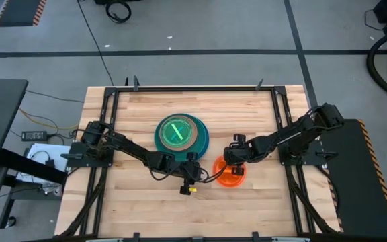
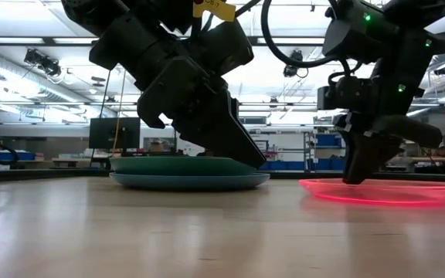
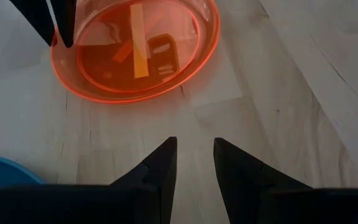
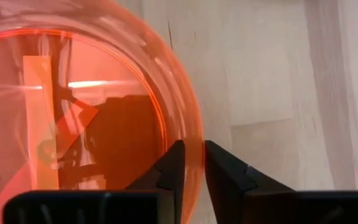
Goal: Stack plastic plates
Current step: Stack the transparent orange plate on top of the transparent light green plate
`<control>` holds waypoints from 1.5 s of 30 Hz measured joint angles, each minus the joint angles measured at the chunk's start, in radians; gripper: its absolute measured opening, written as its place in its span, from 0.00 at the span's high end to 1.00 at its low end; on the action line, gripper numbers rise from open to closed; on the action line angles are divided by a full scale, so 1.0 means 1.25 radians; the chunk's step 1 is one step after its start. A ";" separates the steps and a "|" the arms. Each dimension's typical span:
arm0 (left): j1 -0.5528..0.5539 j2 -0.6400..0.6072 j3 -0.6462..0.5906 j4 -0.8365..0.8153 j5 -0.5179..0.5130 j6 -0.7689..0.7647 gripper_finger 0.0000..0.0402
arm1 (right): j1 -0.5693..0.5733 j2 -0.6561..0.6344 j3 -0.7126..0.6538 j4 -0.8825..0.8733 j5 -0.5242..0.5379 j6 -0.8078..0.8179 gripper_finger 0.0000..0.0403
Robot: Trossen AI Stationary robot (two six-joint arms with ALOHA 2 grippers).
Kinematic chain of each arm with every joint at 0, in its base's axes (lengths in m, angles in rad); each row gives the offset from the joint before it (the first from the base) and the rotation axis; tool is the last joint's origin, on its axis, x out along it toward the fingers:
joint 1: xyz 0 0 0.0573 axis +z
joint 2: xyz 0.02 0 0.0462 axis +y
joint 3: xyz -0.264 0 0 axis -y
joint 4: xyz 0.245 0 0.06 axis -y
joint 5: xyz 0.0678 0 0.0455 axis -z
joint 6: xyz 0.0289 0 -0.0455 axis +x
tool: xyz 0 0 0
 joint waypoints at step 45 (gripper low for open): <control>0.033 -0.008 0.124 -0.177 -0.228 -0.447 0.60 | 0.032 -0.001 0.175 -0.130 0.167 0.097 0.99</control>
